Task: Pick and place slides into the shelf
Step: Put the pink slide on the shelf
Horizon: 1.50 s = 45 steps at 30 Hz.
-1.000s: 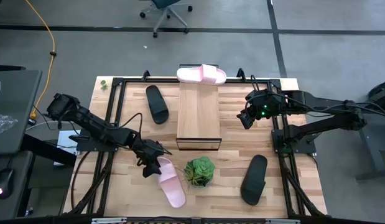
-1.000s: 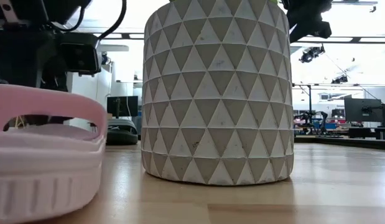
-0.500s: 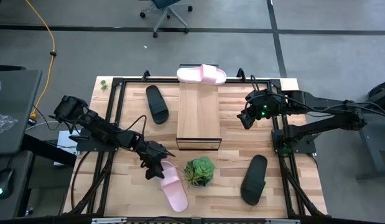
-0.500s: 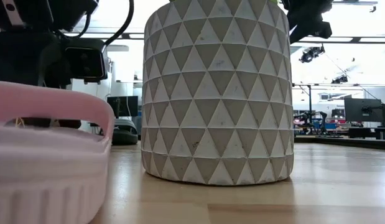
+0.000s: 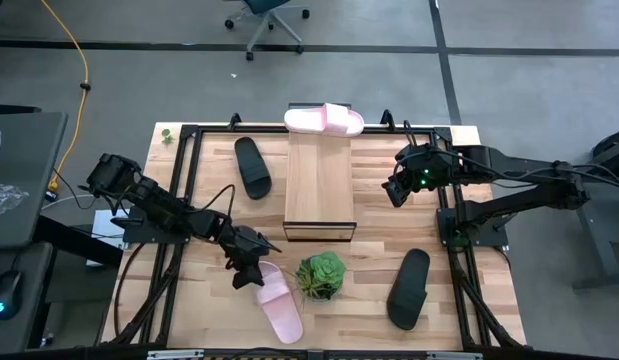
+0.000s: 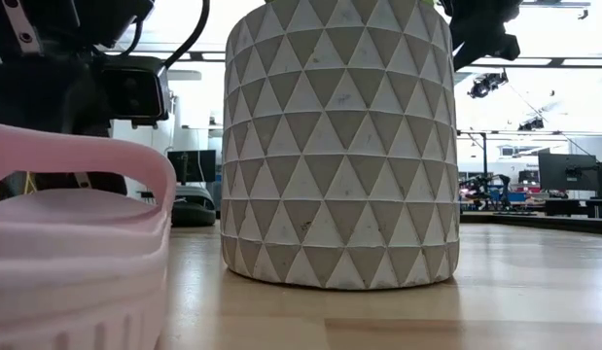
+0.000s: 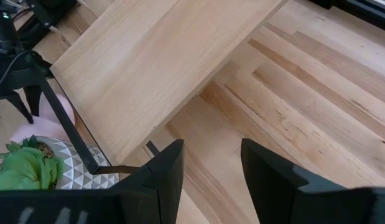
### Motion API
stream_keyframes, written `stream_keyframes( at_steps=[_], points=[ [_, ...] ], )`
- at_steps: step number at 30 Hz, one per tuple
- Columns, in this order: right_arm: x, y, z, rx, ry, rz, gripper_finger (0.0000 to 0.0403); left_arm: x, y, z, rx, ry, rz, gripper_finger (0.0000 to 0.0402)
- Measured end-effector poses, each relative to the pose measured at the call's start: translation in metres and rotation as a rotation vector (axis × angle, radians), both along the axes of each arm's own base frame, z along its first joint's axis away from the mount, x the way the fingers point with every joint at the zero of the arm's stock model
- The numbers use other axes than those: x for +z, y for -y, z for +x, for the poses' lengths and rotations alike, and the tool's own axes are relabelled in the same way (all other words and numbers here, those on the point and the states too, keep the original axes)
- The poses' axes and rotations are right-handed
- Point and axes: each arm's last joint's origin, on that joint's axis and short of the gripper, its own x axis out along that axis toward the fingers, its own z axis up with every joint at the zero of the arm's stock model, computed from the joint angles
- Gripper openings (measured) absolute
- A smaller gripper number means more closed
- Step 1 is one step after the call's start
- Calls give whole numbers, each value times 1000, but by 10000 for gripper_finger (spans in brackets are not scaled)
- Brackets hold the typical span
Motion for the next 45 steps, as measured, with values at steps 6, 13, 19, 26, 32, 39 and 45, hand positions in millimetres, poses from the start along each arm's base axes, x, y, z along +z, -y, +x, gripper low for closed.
stream_keyframes(
  at_steps=[6,13,19,26,32,39,45],
  points=[
    [0,0,0,0,0,0,151,0,0,0,3,1,3,23],
    [0,0,0,0,0,0,151,0,0,0,5,1,5,10],
    [0,0,0,1,-1,-3,151,1,0,1,5,11,3,5],
    [0,0,0,3,-2,-12,151,8,0,0,-11,49,-19,2],
    [0,0,0,3,-3,-12,151,16,-1,-3,-7,73,1,1],
    [0,0,0,8,-4,-17,151,30,-6,-16,38,58,58,0],
    [0,0,0,3,-5,-25,151,53,-12,-34,100,92,92,0]
  ],
)
